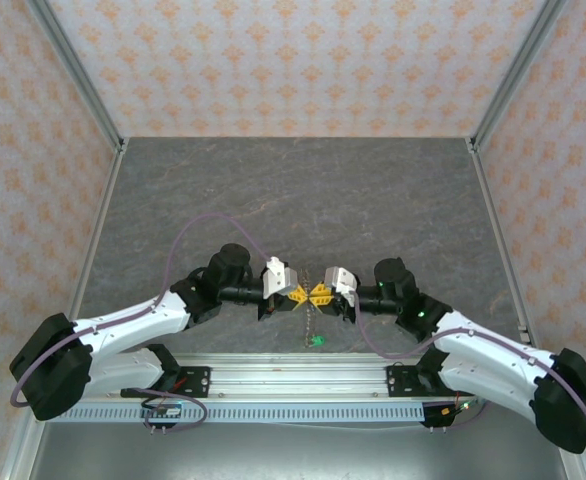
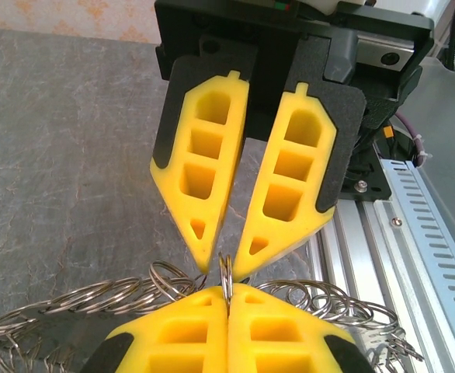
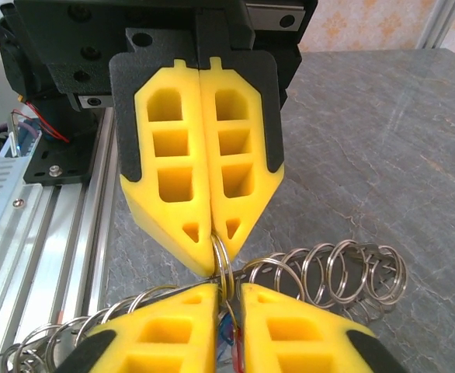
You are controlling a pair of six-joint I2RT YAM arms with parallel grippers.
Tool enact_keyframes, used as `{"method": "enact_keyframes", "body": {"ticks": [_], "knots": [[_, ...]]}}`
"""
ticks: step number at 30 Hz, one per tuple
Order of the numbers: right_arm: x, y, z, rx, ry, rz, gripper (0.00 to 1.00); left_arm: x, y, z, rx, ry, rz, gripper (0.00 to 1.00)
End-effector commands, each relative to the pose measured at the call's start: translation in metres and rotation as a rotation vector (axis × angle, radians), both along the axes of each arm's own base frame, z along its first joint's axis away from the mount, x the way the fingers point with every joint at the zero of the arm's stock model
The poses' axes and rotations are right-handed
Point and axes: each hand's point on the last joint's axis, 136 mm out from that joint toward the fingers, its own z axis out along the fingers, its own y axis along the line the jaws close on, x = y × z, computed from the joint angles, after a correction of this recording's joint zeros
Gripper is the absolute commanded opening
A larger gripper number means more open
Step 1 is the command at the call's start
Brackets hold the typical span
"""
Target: Put the keys on the keyring
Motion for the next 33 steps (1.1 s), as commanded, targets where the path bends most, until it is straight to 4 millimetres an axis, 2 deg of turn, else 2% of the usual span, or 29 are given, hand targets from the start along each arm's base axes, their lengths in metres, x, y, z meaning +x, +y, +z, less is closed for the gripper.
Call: {"method": "enact_keyframes", "body": {"ticks": [1, 9, 11, 15, 19, 27, 33], "knots": [[0.003, 0.007, 0.02, 0.057, -0.036, 0.019, 0.11, 0.0, -0.01, 0.027, -0.066, -0.08, -0.04, 0.0], [0.023, 0.0, -0.004, -0.011, -0.027, -0.1, 0.07, -0.003, -0.013, 0.033, -0.082, -0.085, -0.061, 0.0], [0.023, -0.002, -0.009, -0.026, -0.02, -0.11, 0.01, -0.002, -0.012, 0.033, -0.08, -0.087, -0.056, 0.0], [0.02, -0.004, -0.005, -0.006, -0.021, -0.11, 0.0, 0.002, -0.011, 0.026, -0.044, -0.086, -0.035, 0.0], [0.018, -0.005, 0.001, -0.024, -0.044, -0.096, 0.0, 0.006, -0.009, 0.011, 0.028, -0.084, -0.015, 0.07], [0.013, 0.001, 0.013, -0.035, -0.047, -0.032, 0.0, 0.006, -0.013, -0.012, 0.157, -0.065, -0.039, 0.11], [0.012, 0.004, 0.019, -0.047, -0.051, -0.011, 0.0, 0.009, -0.008, -0.021, 0.232, -0.062, -0.036, 0.1]]}}
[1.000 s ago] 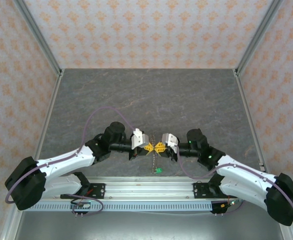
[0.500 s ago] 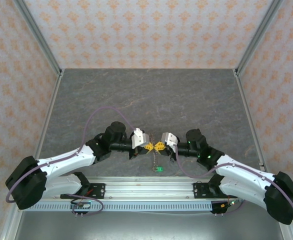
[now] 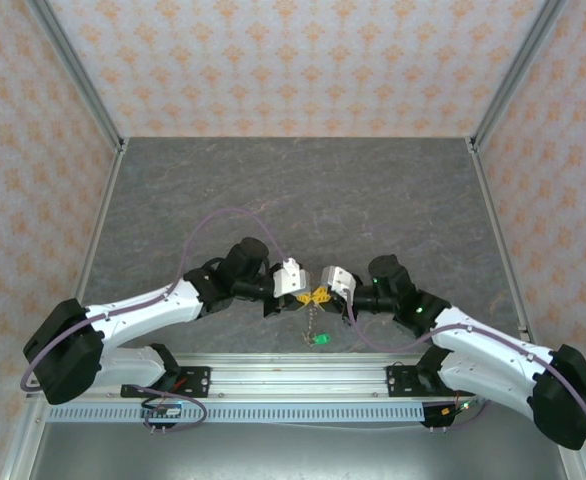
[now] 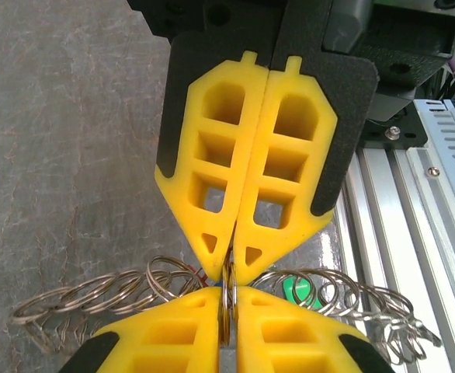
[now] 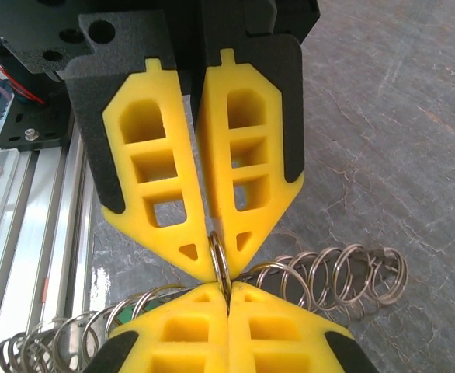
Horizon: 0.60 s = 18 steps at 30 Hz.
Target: Put the keys on the keyring
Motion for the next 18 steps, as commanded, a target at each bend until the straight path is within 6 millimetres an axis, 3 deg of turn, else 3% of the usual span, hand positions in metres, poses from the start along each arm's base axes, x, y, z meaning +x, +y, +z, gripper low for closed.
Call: {"method": "enact_keyframes", "body": {"ticks": [1, 3, 8, 14, 18], "knots": [[0.004, 0.009, 0.036, 0.06, -0.081, 0.038, 0.0, -0.002, 0.0, -0.001, 0.053, -0.022, -0.023, 0.06], [0.003, 0.01, 0.038, 0.058, -0.08, 0.046, 0.0, 0.0, 0.001, -0.001, 0.064, -0.026, -0.016, 0.0], [0.004, 0.004, 0.035, 0.045, -0.085, 0.018, 0.0, 0.01, 0.004, -0.003, 0.082, -0.034, 0.043, 0.0], [0.006, -0.005, -0.001, 0.023, -0.016, -0.061, 0.07, 0.0, -0.005, 0.024, -0.12, -0.072, 0.017, 0.0], [0.009, -0.007, -0.012, 0.059, 0.013, -0.103, 0.08, -0.008, -0.014, 0.041, -0.21, -0.048, -0.035, 0.0]]}}
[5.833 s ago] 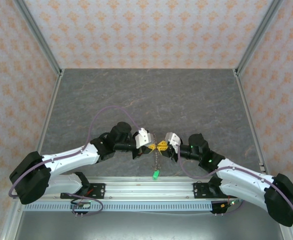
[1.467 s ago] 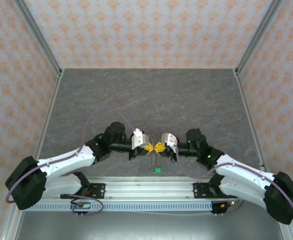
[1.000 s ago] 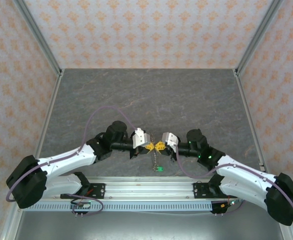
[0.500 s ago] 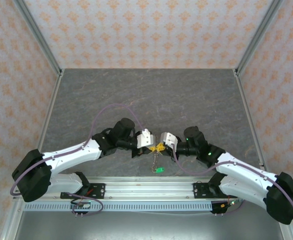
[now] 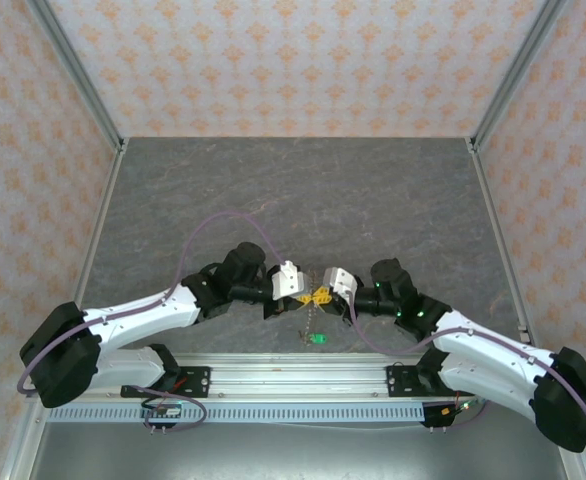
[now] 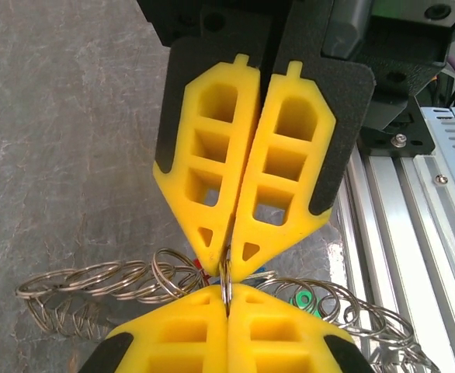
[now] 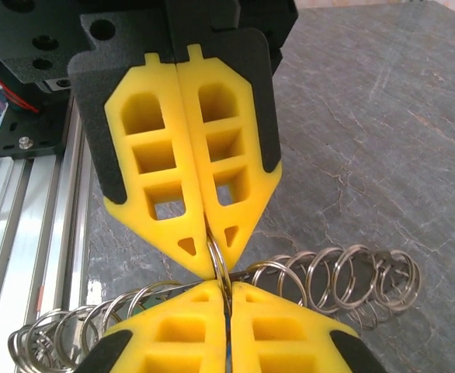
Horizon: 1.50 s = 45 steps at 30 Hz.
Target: Put the keys on the keyring
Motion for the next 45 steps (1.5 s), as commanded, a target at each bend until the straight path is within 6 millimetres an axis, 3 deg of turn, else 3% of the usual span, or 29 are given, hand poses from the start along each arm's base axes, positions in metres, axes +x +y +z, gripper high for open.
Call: {"method": "enact_keyframes", "body": {"ticks": [1, 7, 18, 27, 35, 45], "knots": [[0.01, -0.005, -0.008, 0.025, 0.017, -0.082, 0.09, -0.006, -0.015, 0.041, -0.17, -0.03, -0.064, 0.0], [0.014, -0.014, -0.023, -0.014, 0.023, -0.138, 0.13, -0.007, -0.015, 0.046, -0.188, -0.044, -0.068, 0.0], [0.009, -0.022, -0.014, -0.007, -0.008, -0.148, 0.2, -0.011, -0.011, 0.045, -0.183, -0.04, -0.067, 0.0], [0.006, -0.023, 0.023, 0.076, -0.072, -0.138, 0.23, -0.009, -0.007, 0.041, -0.153, -0.045, -0.048, 0.0], [-0.006, -0.005, 0.052, 0.158, -0.073, -0.012, 0.23, -0.009, -0.005, 0.041, -0.145, -0.047, -0.043, 0.0], [-0.005, 0.007, 0.051, 0.147, -0.053, 0.042, 0.19, -0.009, -0.005, 0.042, -0.146, -0.046, -0.038, 0.0]]}}
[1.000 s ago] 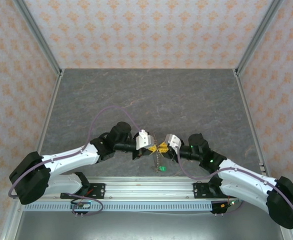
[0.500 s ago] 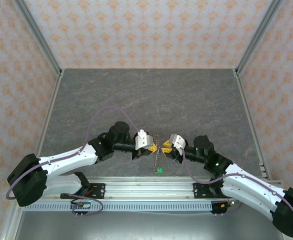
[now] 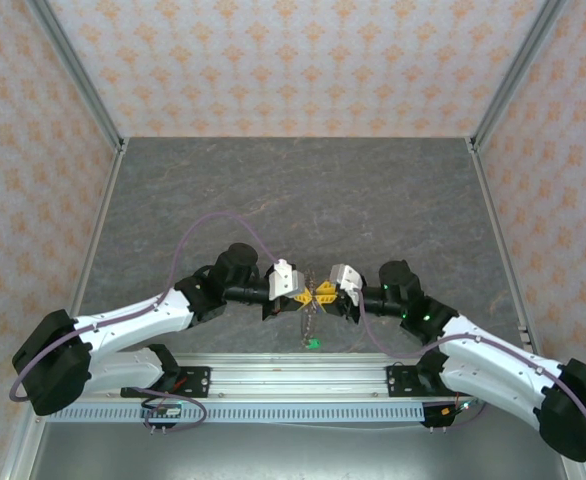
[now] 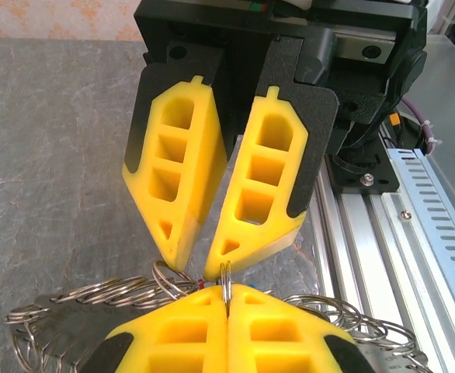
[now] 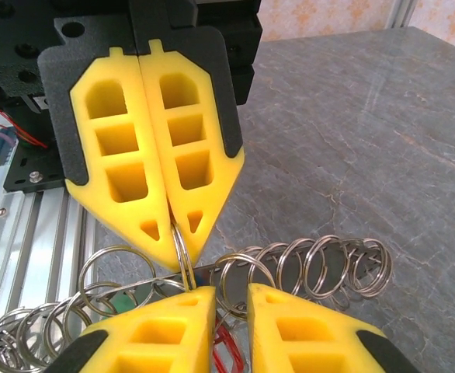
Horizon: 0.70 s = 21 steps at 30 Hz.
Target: Put the keys on the keyring
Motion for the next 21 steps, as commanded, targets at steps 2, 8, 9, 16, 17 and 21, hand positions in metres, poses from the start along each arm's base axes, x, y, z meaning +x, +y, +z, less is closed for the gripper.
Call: {"method": "enact_keyframes", "body": {"ticks": [2, 8, 9, 16, 17, 21], "knots": [[0.005, 0.005, 0.029, 0.061, -0.088, 0.003, 0.2, 0.002, -0.003, 0.018, -0.047, -0.053, 0.001, 0.0], [0.015, -0.019, 0.026, 0.01, -0.161, -0.131, 0.21, 0.004, 0.001, 0.016, -0.033, -0.063, 0.027, 0.0], [0.011, -0.02, 0.028, 0.012, -0.159, -0.121, 0.21, 0.005, 0.002, 0.016, -0.031, -0.064, 0.031, 0.0], [-0.021, -0.005, 0.046, 0.105, -0.09, 0.07, 0.15, 0.006, 0.001, 0.018, -0.034, -0.069, 0.033, 0.0], [-0.022, -0.003, 0.045, 0.106, -0.08, 0.083, 0.15, 0.005, 0.001, 0.019, -0.036, -0.071, 0.031, 0.0], [-0.018, 0.002, 0.045, 0.105, -0.09, 0.09, 0.16, 0.005, 0.001, 0.022, -0.041, -0.072, 0.029, 0.0]]}}
